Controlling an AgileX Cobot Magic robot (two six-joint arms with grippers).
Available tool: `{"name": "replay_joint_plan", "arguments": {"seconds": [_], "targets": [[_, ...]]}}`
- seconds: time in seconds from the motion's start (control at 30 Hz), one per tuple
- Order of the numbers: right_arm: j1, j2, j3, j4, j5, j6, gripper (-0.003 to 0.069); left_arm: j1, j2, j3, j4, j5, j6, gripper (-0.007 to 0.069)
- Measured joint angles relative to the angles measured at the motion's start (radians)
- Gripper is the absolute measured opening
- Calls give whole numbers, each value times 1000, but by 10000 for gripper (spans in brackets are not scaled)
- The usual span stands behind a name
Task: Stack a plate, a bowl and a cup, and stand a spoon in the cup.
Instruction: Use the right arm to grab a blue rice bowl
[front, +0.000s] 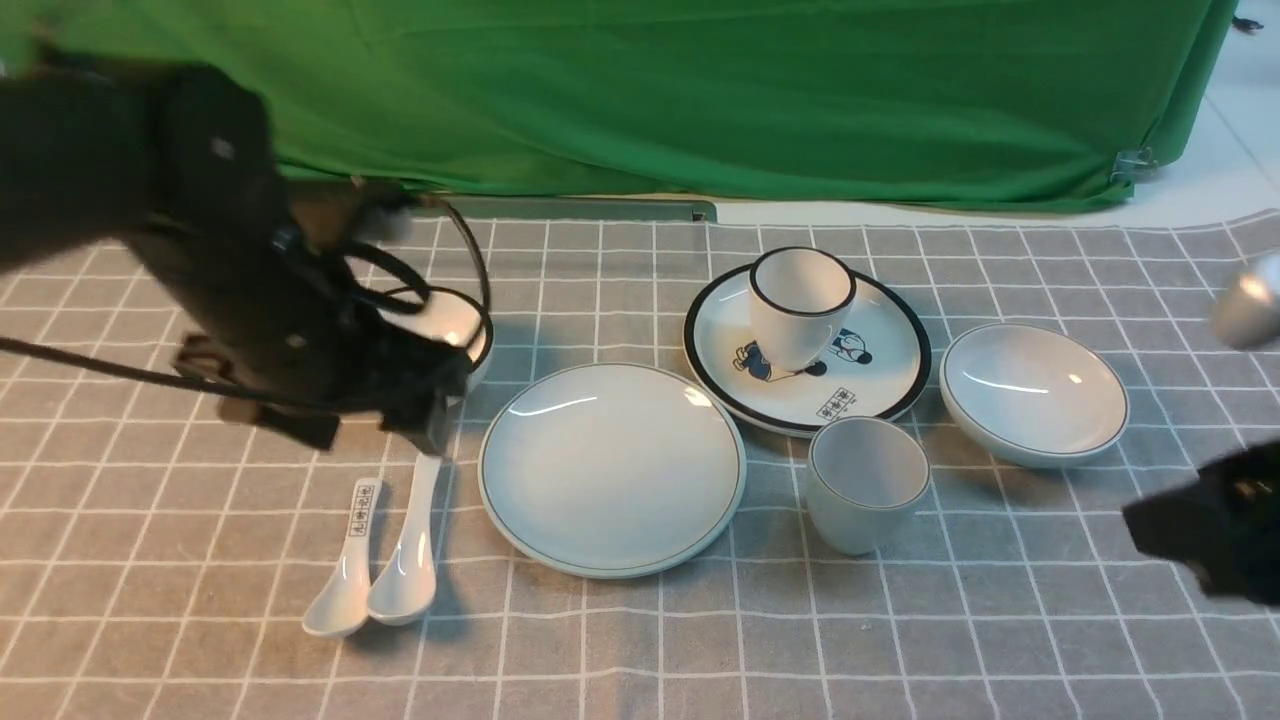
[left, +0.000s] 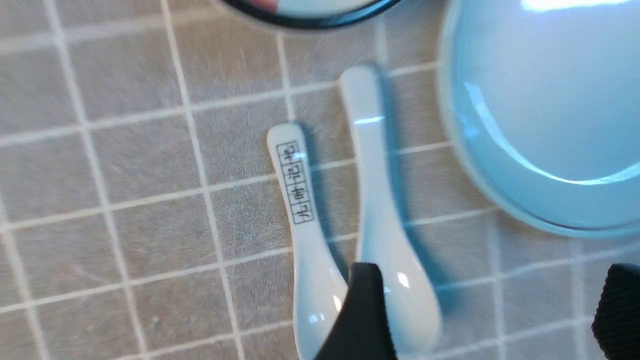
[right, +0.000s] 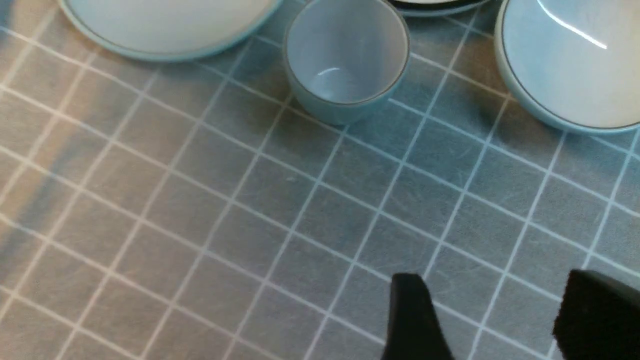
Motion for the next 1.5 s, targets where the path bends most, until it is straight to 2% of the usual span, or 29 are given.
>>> {"name": "replay_joint_plan", "arguments": {"seconds": [0.07,0.2,0.27,0.3,0.33,0.4,0.43,0.5,0.6,1.0,1.17,1.2,1.23,1.27,1.33,1.43,1.5], "targets": [[-4,67,-33,-16,1,-2,421,0,-71,23,-14,-12,16,543],[-57,304,-171,-30,11,-29,421,0,-320,111,-111,-105,104,458],[-98,450,-258,-39,35,-62,422,0,-488,197,-201,-182,201,337],[-106,469,-276,-40,36,-67,422,0,-498,203,-206,-186,206,328],[-117,519,-303,-43,41,-81,422,0,-558,235,-231,-203,239,274],[-133,588,-350,-44,47,-96,422,0,-631,274,-249,-216,272,163],[-140,624,-381,-41,51,-103,422,0,-681,297,-253,-220,286,81],[-144,679,-418,-25,52,-116,422,0,-719,311,-254,-219,301,34],[-148,758,-464,-15,43,-128,422,0,-759,319,-261,-222,307,10],[-152,977,-562,-14,-38,-177,417,0,-771,319,-283,-219,315,10],[-154,986,-577,-25,-42,-202,237,0,-771,319,-294,-206,316,10],[-154,986,-579,-25,-42,-203,228,0,-771,319,-294,-206,317,10],[-154,969,-583,-42,-29,-205,162,0,-771,319,-294,-196,326,10],[-154,958,-583,-49,-19,-206,139,0,-771,319,-294,-194,329,10],[-153,925,-583,-68,-1,-204,96,0,-771,319,-294,-191,330,10],[-141,884,-576,-64,31,-176,92,0,-771,319,-294,-188,338,10],[-94,795,-573,-67,44,-139,92,0,-771,319,-294,-188,348,10]]}}
